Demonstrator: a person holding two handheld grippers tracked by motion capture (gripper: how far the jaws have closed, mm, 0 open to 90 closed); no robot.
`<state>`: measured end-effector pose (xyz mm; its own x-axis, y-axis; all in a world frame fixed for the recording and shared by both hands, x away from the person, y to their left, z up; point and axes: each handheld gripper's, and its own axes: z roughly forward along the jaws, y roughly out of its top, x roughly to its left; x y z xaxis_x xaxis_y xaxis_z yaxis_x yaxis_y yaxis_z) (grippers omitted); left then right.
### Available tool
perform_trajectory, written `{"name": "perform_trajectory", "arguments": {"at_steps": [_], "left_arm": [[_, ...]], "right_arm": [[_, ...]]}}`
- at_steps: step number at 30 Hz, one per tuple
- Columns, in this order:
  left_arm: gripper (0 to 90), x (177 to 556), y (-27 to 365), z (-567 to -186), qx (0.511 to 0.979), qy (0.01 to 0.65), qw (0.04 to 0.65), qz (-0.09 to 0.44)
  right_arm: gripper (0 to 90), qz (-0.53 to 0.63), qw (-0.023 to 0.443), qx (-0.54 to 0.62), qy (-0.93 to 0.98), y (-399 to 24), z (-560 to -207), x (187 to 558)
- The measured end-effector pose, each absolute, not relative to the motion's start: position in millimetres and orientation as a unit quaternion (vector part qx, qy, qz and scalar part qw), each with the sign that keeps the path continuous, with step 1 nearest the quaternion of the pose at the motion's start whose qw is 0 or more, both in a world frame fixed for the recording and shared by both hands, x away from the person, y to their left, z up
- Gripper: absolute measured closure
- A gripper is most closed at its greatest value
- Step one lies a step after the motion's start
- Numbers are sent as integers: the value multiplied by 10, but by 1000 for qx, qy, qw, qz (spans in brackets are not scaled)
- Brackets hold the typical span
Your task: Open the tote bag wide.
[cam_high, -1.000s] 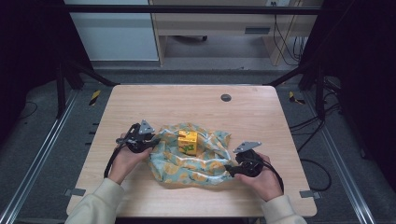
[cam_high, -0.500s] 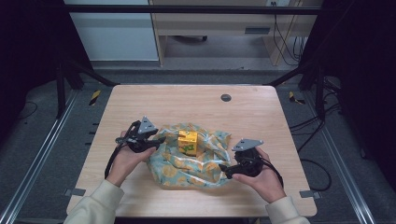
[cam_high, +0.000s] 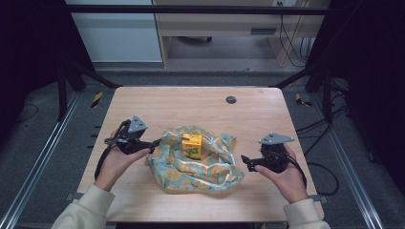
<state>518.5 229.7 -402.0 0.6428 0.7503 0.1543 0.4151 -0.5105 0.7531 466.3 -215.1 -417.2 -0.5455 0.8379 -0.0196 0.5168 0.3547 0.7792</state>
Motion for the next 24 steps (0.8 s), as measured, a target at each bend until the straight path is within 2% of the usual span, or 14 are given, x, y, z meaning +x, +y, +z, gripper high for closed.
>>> {"name": "perform_trajectory", "arguments": {"at_steps": [8,15,24], "left_arm": [[162,5218,2644,-4084,820,386,346,244],[138,5237,2881,-4184,810,410,340,245],[78,5223,3102,-4503,812,433,323,222]], "right_arm": [[61,369,220,467,773,-2405,-4278,4731],[58,367,219,491,759,-2522,-4366,4783],[62,356,210,523,746,-2602,-4653,4860]]}}
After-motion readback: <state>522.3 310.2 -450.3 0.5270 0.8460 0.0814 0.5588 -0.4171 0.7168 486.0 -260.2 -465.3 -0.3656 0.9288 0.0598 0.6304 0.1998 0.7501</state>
